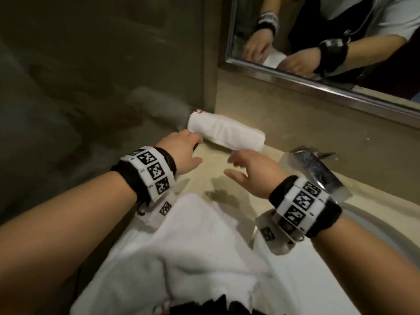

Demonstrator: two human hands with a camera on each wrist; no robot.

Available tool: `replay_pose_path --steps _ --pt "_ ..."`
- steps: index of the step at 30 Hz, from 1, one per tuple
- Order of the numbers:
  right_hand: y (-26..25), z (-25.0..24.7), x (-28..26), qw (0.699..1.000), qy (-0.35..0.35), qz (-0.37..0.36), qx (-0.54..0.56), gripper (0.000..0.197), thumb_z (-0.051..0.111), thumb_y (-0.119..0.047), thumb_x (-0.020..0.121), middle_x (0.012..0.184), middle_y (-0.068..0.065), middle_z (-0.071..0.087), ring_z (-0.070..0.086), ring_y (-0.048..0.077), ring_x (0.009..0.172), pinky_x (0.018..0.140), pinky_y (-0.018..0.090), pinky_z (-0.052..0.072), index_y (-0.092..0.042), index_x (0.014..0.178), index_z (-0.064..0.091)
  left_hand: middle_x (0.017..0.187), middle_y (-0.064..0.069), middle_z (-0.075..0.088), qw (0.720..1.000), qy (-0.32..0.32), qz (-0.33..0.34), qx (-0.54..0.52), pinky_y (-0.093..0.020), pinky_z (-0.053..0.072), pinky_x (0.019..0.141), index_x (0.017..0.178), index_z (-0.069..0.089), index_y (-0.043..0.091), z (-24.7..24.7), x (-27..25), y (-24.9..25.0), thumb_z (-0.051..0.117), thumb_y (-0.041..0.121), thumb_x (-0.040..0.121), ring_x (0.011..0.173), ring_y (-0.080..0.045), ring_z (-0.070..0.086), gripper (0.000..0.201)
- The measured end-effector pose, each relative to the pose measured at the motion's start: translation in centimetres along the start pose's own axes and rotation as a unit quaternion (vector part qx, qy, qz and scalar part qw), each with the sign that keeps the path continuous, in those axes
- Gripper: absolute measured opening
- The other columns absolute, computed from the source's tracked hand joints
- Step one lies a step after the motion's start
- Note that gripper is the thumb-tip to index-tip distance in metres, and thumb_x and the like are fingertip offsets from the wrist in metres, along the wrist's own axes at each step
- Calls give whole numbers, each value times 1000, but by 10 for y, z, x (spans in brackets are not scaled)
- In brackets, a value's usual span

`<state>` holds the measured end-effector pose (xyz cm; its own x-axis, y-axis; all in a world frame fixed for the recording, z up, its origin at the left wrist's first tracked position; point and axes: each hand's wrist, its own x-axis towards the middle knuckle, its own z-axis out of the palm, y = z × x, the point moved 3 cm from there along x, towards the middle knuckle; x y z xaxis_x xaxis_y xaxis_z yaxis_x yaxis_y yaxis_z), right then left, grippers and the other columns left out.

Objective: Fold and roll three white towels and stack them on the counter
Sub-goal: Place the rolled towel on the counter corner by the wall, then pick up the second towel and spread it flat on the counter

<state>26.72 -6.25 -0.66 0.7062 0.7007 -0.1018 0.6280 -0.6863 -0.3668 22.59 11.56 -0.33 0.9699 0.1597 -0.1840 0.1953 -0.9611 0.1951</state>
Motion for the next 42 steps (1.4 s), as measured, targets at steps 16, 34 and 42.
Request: replay_pose_path --steps 16,34,42 --pt "-72 30 -112 986 29 -157 40 14 53 -26 89 92 -5 50 47 15 86 70 25 32 -16 98 56 113 -9 58 994 -20 -62 -83 -35 42 88 112 55 15 60 -213 -14 46 32 92 107 -27 52 28" --pt "-74 -44 -187 890 92 -37 445 32 62 -16 68 106 6 64 58 30 109 100 51 43 -29 97 58 138 1 45 957 -22 26 -287 -29 38 104 139 26 17 28 -261 37 73 57 52 124 -13 46 107" --pt "-10 -128 -359 882 223 -42 413 32 63 -15 72 98 3 64 61 23 98 92 44 50 -20 103 56 110 -5 59 904 -5 113 -413 -35 42 96 107 55 24 33 -285 218 62 25 80 105 -22 55 27"
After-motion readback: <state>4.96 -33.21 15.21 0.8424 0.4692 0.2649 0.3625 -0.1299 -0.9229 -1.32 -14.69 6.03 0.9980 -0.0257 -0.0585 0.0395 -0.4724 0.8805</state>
